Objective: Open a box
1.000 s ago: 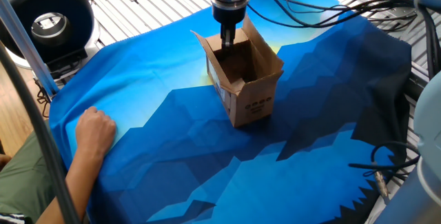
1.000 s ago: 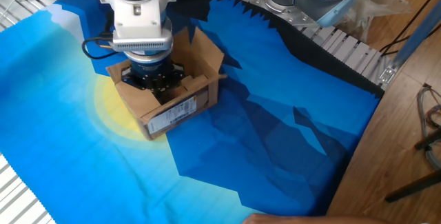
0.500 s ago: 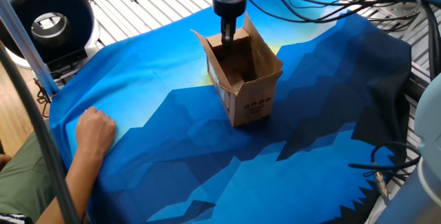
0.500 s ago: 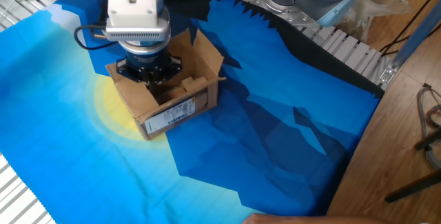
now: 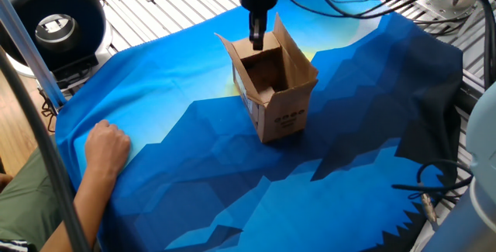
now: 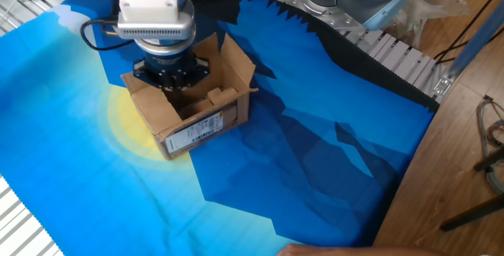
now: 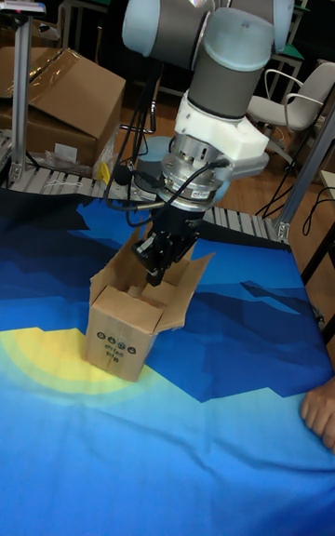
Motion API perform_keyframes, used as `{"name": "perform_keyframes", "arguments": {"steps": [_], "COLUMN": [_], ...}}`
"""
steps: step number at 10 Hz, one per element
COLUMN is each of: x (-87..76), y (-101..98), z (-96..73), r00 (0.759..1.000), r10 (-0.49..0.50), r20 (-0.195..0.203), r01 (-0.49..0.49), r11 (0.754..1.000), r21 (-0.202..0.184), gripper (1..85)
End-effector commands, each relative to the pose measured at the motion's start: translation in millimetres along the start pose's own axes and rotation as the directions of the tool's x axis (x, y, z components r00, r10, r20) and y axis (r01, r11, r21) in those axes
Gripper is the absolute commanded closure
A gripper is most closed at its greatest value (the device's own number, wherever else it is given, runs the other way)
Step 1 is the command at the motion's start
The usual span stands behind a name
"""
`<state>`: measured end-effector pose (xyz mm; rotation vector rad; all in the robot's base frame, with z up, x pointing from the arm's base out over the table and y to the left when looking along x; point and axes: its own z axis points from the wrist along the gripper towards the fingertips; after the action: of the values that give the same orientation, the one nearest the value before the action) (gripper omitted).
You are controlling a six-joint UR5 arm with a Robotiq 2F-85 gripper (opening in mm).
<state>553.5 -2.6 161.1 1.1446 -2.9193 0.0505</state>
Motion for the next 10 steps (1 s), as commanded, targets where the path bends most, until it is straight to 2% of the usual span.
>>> {"name": "perform_keyframes", "arguments": {"steps": [1,3,6,8,10], "x": [4.1,10.5,8.5,7.7,3.3], "y": [11.0,12.6,14.6,13.3,6.7], "z": [15.0,20.0,36.0,42.3,43.5], "r00": [0.999,0.999,0.999,0.998,0.998], "r10": [0.028,0.026,0.021,0.015,-0.004], "r20": [0.029,0.022,0.047,0.054,0.067], "r01": [-0.027,-0.025,-0.019,-0.013,0.004], "r11": [0.999,0.999,0.999,0.999,1.0], "r21": [-0.036,-0.04,-0.04,-0.033,-0.008], "gripper": [84.3,84.3,84.3,84.3,84.3]}}
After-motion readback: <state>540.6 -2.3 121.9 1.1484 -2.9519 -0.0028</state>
